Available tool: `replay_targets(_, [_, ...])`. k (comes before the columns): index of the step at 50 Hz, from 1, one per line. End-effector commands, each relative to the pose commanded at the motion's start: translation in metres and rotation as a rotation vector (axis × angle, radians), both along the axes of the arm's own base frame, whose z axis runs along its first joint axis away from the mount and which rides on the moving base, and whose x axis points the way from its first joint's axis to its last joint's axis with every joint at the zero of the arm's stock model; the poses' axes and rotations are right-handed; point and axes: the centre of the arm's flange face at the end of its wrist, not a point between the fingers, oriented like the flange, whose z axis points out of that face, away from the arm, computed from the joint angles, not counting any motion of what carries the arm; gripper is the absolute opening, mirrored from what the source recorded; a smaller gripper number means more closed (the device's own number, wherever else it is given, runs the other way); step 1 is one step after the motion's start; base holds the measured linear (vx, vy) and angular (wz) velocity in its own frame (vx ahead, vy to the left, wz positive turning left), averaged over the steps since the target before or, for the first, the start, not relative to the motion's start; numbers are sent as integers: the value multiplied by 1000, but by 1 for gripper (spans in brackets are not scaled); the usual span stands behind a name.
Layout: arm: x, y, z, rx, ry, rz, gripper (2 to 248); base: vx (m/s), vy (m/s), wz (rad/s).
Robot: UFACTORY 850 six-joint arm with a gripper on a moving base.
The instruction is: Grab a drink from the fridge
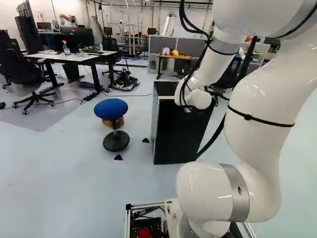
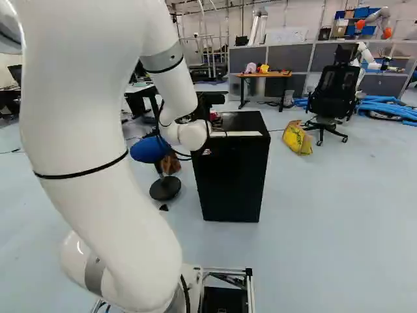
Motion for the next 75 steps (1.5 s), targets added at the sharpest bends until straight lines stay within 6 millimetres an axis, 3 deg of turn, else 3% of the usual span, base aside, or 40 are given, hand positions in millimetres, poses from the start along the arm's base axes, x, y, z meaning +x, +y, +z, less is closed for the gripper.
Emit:
replay_targets(19, [-62,33,-6,-7,34,22,99,0,0,0])
replay_targets(39, [-117,54,-18,-15,64,41,99,0,0,0])
replay_targets(57, [-152,64,-29,-20,83,53,99,0,0,0])
replay_targets(75, [-173,69,-37,-24,95,61,99,0,0,0])
